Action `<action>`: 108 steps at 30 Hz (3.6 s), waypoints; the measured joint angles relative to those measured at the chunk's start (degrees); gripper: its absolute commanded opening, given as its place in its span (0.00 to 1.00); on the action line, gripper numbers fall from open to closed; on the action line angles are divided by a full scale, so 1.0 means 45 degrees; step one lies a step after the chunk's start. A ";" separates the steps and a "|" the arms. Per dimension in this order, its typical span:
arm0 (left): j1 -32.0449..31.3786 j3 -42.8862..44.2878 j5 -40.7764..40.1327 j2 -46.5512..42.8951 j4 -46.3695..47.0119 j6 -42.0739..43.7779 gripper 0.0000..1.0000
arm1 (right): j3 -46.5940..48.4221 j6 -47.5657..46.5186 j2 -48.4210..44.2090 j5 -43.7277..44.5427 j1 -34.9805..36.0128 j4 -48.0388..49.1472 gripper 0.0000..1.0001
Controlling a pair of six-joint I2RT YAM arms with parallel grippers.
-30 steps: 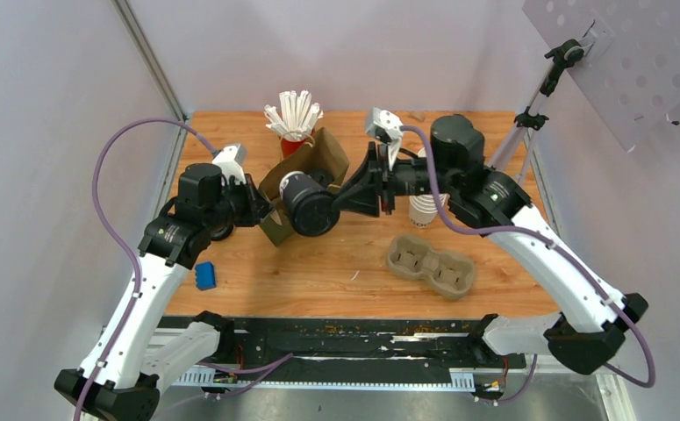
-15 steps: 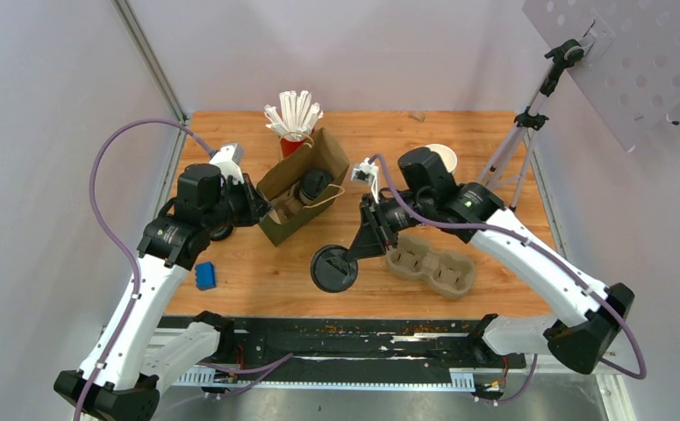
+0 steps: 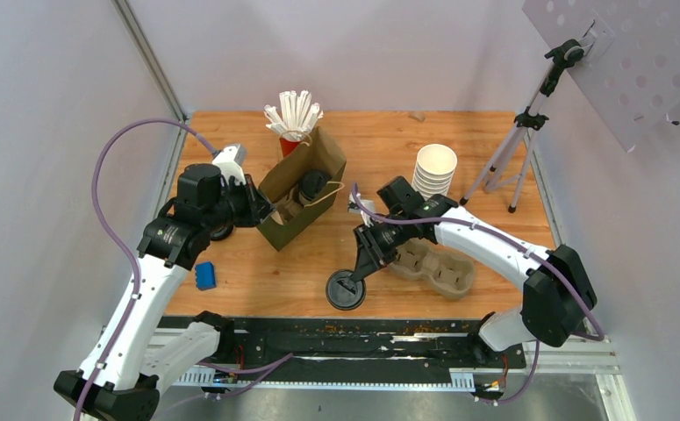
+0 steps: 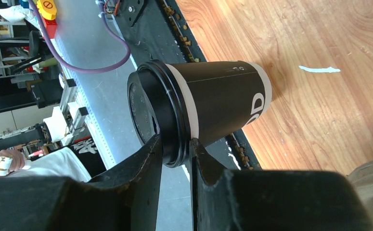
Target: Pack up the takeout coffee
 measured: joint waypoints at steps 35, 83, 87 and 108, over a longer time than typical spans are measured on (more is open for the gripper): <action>0.0000 0.0000 0.0481 -0.0602 -0.0340 0.0452 0.00 | -0.1841 -0.3963 -0.4401 0.5391 0.2288 0.1957 0.98; 0.0000 0.0000 0.0481 -0.0899 -0.0403 0.0447 0.00 | -0.5163 -0.6785 -0.5338 0.5421 0.2885 0.5673 1.00; 0.0000 -0.0005 0.0481 -0.0899 -0.0393 0.0418 0.00 | -0.5406 -0.7014 -0.5416 0.4741 0.2463 0.6057 1.00; 0.0000 -0.0170 0.0471 -0.1088 -0.0393 0.0364 0.00 | -0.5430 -0.8417 -0.4333 0.2433 0.1836 0.6630 0.98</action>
